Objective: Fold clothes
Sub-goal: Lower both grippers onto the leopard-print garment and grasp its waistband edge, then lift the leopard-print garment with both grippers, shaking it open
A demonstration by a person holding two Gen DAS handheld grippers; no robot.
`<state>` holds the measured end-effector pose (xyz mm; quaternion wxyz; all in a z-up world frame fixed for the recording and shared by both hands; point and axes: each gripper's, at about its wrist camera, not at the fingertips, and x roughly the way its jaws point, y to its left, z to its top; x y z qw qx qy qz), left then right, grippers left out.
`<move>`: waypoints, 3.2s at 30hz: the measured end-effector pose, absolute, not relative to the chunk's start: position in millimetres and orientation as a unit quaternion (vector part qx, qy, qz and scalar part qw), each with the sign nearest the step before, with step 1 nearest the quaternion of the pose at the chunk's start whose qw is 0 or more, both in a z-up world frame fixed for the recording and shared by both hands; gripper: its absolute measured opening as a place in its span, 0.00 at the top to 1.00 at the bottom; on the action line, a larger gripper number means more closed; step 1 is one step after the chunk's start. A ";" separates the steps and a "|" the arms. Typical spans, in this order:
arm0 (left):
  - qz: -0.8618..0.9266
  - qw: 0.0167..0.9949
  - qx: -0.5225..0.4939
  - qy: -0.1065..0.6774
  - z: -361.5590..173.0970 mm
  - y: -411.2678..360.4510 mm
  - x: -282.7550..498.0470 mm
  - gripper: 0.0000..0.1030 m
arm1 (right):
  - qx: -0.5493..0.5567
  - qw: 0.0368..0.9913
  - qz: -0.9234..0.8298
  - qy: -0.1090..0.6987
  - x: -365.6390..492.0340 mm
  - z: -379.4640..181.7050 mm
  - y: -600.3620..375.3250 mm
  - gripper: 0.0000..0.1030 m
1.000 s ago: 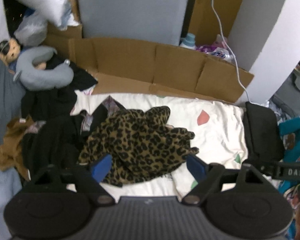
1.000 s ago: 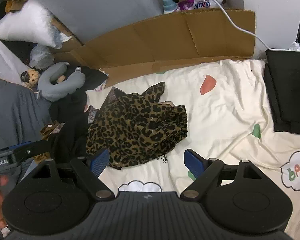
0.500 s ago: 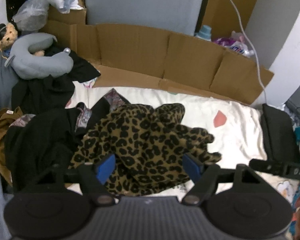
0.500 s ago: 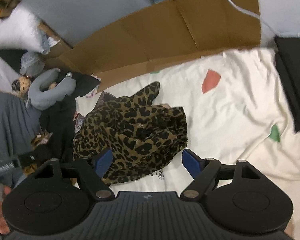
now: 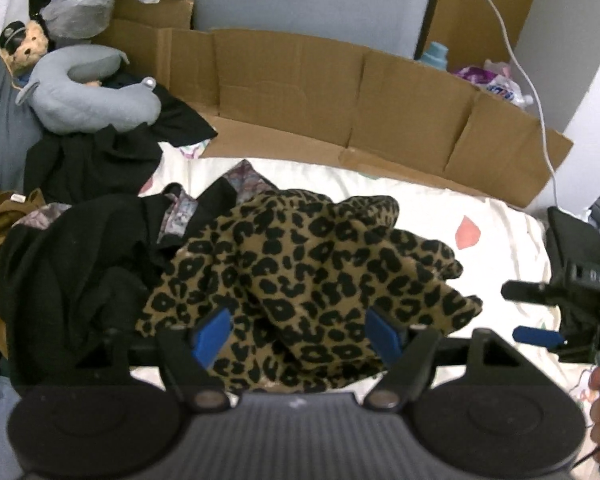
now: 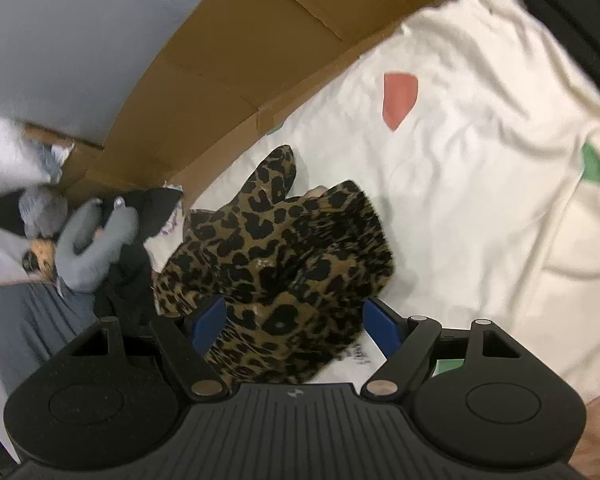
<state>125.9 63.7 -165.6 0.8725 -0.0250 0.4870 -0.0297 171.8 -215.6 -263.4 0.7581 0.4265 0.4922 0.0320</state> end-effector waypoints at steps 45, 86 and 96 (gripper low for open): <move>-0.012 0.840 -0.031 0.542 -233.1 82.6 125.0 0.22 | 0.268 0.801 0.025 0.534 116.4 -270.6 -278.8 0.90; -0.251 0.828 0.078 0.496 -322.8 -3.9 207.3 0.22 | 0.237 0.825 -0.048 0.511 52.0 -319.5 -365.1 0.90; -0.269 0.796 0.038 0.542 -351.0 4.9 204.3 0.91 | 0.242 0.823 -0.039 0.513 53.7 -323.5 -368.3 0.90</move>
